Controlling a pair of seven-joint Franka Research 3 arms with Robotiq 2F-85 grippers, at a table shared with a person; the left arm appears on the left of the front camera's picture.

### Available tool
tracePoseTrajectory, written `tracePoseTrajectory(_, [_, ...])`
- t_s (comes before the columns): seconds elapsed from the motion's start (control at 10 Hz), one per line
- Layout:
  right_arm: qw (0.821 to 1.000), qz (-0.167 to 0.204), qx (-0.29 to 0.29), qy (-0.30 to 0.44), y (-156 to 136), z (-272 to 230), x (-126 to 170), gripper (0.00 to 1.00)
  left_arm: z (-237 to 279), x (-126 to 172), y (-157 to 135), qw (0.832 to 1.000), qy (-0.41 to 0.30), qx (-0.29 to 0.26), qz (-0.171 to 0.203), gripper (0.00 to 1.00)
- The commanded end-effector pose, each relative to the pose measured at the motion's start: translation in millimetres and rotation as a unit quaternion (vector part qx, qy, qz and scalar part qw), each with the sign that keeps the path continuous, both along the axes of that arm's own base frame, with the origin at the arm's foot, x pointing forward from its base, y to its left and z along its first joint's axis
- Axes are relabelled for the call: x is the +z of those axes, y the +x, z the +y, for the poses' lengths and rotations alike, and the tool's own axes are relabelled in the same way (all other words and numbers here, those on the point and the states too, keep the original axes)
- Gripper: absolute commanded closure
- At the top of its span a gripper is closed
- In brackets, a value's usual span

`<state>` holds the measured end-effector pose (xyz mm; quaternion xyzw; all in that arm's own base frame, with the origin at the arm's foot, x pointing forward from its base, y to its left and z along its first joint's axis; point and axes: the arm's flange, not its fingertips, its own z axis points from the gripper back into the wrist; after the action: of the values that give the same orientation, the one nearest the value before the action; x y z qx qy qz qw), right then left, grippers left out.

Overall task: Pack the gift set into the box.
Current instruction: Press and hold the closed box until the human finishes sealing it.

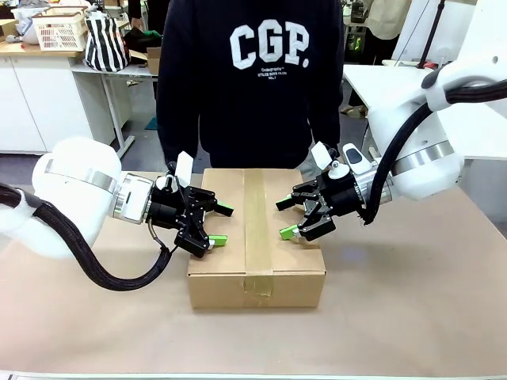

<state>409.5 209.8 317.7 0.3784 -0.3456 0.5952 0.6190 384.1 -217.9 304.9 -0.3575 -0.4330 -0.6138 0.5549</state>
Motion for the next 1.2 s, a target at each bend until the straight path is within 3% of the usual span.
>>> tracePoseTrajectory(0.0, [1.0,0.002,-0.001,-0.003,-1.7,-0.2,-3.0,0.0,1.3,-3.2,-1.9,1.0,0.006,-0.006,0.0,0.0])
tracePoseTrajectory(0.3, [1.0,0.002,-0.001,-0.003,-1.7,-0.2,-3.0,0.0,0.0,0.0,0.0,1.0,0.0,0.0,0.0,0.0])
tracePoseTrajectory(0.4, [1.0,0.0,0.0,0.0,0.0,0.0,0.0,0.0,8.3,6.6,-0.1,0.999,-0.031,-0.001,0.038,0.0])
tracePoseTrajectory(0.5, [0.998,0.051,-0.016,0.022,-2.3,-8.5,11.9,0.0,20.4,17.7,-0.5,0.993,-0.069,-0.007,0.091,0.0])
tracePoseTrajectory(0.6, [0.991,0.115,-0.044,0.045,-9.4,-22.7,33.6,0.0,37.6,33.5,-3.3,0.98,-0.091,-0.004,0.174,0.0])
tracePoseTrajectory(0.7, [0.978,0.175,-0.063,0.092,-17.2,-40.0,55.8,0.0,55.8,48.5,-9.3,0.968,-0.096,0.014,0.233,0.0])
tracePoseTrajectory(0.9, [0.931,0.303,-0.146,0.14,-37.5,-78.0,76.0,0.0,93.8,65.3,-17.6,0.931,-0.11,0.071,0.342,0.0])
tracePoseTrajectory(1.0, [0.904,0.339,-0.199,0.171,-48.9,-101.6,80.0,0.0,115.5,64.3,-20.3,0.906,-0.127,0.086,0.394,0.0])
tracePoseTrajectory(1.1, [0.894,0.331,-0.244,0.176,-56.4,-123.6,81.8,0.0,135.8,61.5,-22.8,0.89,-0.143,0.096,0.422,0.0])
